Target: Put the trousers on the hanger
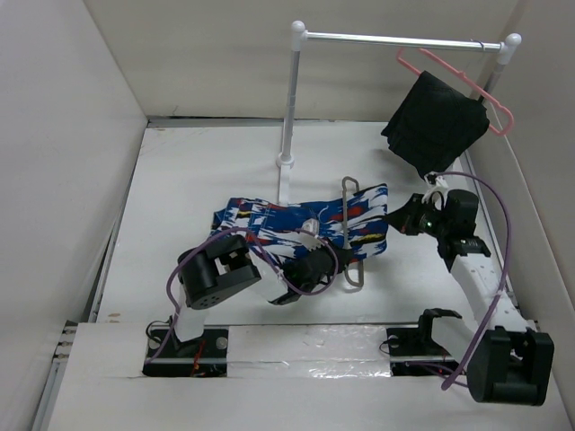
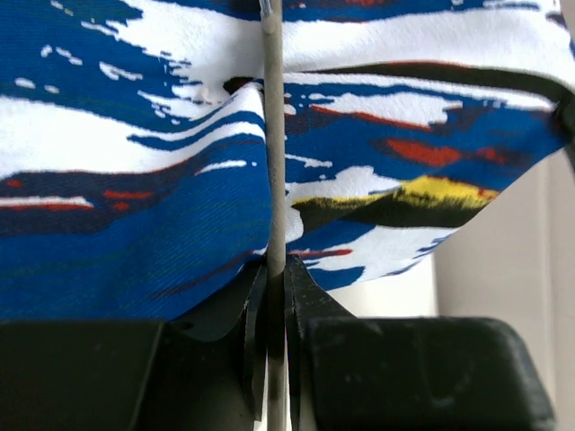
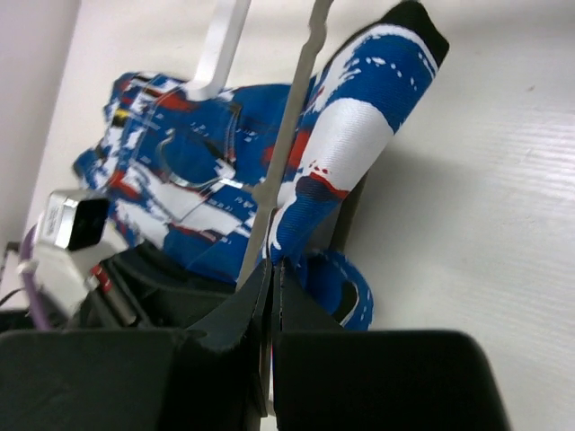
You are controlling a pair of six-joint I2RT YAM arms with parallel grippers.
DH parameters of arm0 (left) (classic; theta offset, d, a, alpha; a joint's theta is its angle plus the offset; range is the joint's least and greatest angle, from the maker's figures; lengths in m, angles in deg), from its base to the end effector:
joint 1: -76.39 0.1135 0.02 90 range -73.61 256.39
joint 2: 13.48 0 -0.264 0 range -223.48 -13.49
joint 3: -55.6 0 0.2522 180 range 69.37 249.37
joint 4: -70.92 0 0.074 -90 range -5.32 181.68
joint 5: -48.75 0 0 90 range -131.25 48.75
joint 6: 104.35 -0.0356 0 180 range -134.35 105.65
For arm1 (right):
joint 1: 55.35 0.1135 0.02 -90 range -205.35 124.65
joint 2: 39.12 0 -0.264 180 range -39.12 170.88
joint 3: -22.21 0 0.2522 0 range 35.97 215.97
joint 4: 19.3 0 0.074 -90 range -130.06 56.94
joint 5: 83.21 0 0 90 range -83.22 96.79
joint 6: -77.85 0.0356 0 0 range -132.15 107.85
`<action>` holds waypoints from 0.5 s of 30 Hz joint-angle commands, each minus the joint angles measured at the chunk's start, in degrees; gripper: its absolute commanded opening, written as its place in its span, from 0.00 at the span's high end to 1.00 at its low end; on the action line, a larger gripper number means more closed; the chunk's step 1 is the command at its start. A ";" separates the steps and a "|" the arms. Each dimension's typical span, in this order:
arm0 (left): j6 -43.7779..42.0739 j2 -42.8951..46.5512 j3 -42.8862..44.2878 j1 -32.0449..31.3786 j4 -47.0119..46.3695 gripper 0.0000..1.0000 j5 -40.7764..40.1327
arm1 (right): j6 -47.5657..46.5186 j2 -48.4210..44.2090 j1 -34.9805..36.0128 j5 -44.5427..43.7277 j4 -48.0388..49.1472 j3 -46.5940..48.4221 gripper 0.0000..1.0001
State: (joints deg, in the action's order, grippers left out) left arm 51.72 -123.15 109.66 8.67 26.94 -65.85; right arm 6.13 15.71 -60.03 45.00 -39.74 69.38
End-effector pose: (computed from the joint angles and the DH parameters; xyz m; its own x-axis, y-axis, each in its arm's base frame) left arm 0.1485 -0.3233 0.1325 -0.6587 -0.5843 -0.4740 0.2087 0.4634 -0.8612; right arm 0.2089 0.0050 0.2477 -0.5962 0.2961 -0.7462 -0.3083 0.7738 0.5533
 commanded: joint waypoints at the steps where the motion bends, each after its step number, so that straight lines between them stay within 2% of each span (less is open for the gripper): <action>1: -3.14 -2.91 2.33 -0.83 14.05 1.00 -5.11 | -0.01 1.42 -0.23 -0.43 14.03 1.58 1.00; 3: -0.69 -4.50 1.99 0.04 15.10 1.00 -4.84 | -0.25 0.64 -0.23 -1.20 14.60 2.35 1.00; 7: 2.22 -2.58 -4.15 2.68 12.48 1.00 -5.28 | -2.81 -2.96 -2.86 -5.25 4.85 6.92 1.00; 11: 2.67 2.95 -10.14 4.79 12.47 1.00 -6.77 | 0.08 -8.24 -8.92 -3.42 6.06 4.40 1.00; 15: 1.27 6.65 -11.55 4.79 16.33 1.00 -8.88 | 0.53 -8.69 -14.55 0.18 6.06 4.29 1.00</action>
State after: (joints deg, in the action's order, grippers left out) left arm 54.73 -117.47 101.44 11.49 29.81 -67.66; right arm 6.09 8.80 -69.74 45.79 -42.76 69.67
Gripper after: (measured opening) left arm 0.061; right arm 0.021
